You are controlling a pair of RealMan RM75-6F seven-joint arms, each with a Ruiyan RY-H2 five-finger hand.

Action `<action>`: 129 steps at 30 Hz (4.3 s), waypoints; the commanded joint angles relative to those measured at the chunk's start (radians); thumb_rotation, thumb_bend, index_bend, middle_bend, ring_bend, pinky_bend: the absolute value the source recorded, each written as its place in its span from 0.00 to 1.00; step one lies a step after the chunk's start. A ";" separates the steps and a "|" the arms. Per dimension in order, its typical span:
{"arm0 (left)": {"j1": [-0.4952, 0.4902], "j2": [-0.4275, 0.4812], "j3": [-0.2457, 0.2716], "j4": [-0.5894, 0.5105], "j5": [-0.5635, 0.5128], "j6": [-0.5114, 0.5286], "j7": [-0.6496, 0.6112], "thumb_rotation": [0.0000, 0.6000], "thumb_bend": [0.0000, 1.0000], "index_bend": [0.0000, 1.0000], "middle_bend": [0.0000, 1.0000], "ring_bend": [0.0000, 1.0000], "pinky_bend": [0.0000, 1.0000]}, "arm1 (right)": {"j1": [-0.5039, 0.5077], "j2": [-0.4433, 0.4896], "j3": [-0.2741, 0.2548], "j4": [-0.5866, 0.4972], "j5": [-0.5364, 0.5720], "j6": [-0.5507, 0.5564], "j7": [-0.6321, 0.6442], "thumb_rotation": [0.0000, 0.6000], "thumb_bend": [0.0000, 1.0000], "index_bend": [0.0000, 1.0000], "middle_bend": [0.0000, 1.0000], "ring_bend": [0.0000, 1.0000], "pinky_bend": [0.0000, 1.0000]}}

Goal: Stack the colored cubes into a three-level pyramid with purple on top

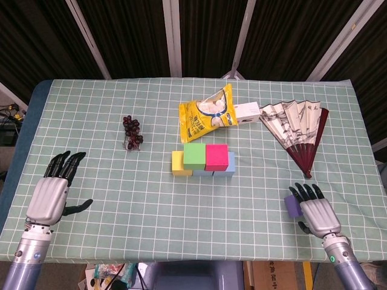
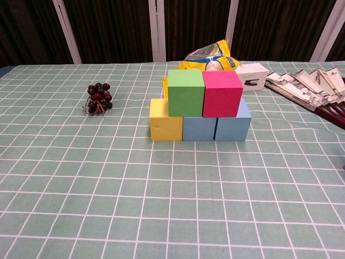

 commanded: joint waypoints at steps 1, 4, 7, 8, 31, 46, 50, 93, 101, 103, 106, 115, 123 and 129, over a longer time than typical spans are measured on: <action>0.008 0.001 -0.009 0.002 0.005 -0.010 -0.001 1.00 0.10 0.00 0.08 0.01 0.00 | 0.007 -0.020 0.000 0.038 -0.008 -0.015 0.010 1.00 0.31 0.00 0.03 0.00 0.00; 0.018 -0.001 -0.019 0.002 0.015 -0.018 0.001 1.00 0.10 0.00 0.08 0.01 0.00 | 0.012 -0.043 0.002 0.084 -0.027 -0.021 0.027 1.00 0.31 0.00 0.07 0.00 0.00; 0.026 -0.002 -0.028 0.001 0.019 -0.025 0.003 1.00 0.10 0.00 0.08 0.01 0.00 | 0.014 -0.062 0.006 0.123 -0.039 -0.021 0.044 1.00 0.31 0.00 0.10 0.00 0.00; 0.029 -0.002 -0.032 0.001 0.020 -0.028 0.004 1.00 0.10 0.00 0.08 0.01 0.00 | 0.015 -0.068 0.007 0.135 -0.041 -0.023 0.049 1.00 0.31 0.00 0.11 0.00 0.00; 0.073 0.001 -0.087 -0.008 0.021 -0.092 -0.002 1.00 0.10 0.00 0.08 0.01 0.00 | 0.000 -0.093 0.036 0.146 -0.044 0.003 0.125 1.00 0.31 0.01 0.40 0.20 0.00; 0.086 0.032 -0.128 -0.019 -0.013 -0.133 -0.026 1.00 0.10 0.00 0.08 0.01 0.00 | 0.018 0.053 0.163 -0.203 0.170 0.075 0.051 1.00 0.31 0.01 0.40 0.20 0.00; 0.087 0.032 -0.132 -0.017 -0.018 -0.144 -0.020 1.00 0.10 0.00 0.08 0.01 0.00 | 0.052 0.103 0.210 -0.318 0.238 0.105 -0.030 1.00 0.31 0.01 0.40 0.20 0.00; 0.090 0.091 -0.187 -0.007 -0.091 -0.246 -0.124 1.00 0.10 0.00 0.08 0.01 0.00 | 0.974 -0.451 0.626 -0.318 1.118 0.689 -0.850 1.00 0.31 0.02 0.41 0.20 0.00; 0.088 0.102 -0.196 -0.001 -0.111 -0.263 -0.145 1.00 0.10 0.00 0.08 0.01 0.00 | 1.033 -0.484 0.653 -0.202 1.189 0.680 -0.911 1.00 0.31 0.02 0.42 0.20 0.00; 0.086 0.102 -0.197 0.002 -0.118 -0.270 -0.148 1.00 0.10 0.00 0.08 0.01 0.00 | 1.045 -0.488 0.656 -0.186 1.218 0.689 -0.938 1.00 0.31 0.02 0.42 0.20 0.00; 0.084 0.103 -0.200 0.003 -0.123 -0.275 -0.153 1.00 0.10 0.00 0.08 0.01 0.00 | 1.064 -0.491 0.669 -0.163 1.253 0.703 -0.973 1.00 0.31 0.02 0.43 0.20 0.00; 0.084 0.108 -0.206 0.002 -0.126 -0.281 -0.167 1.00 0.10 0.00 0.08 0.01 0.00 | 1.088 -0.514 0.750 -0.112 1.340 0.721 -0.976 1.00 0.31 0.02 0.44 0.20 0.00; 0.086 0.111 -0.206 0.002 -0.121 -0.282 -0.173 1.00 0.10 0.00 0.08 0.01 0.00 | 1.059 -0.524 0.822 -0.105 1.400 0.674 -0.900 1.00 0.31 0.02 0.44 0.20 0.00; 0.086 0.112 -0.209 0.002 -0.123 -0.281 -0.172 1.00 0.10 0.00 0.08 0.01 0.00 | 1.046 -0.517 0.803 -0.091 1.395 0.642 -0.884 1.00 0.31 0.02 0.44 0.20 0.00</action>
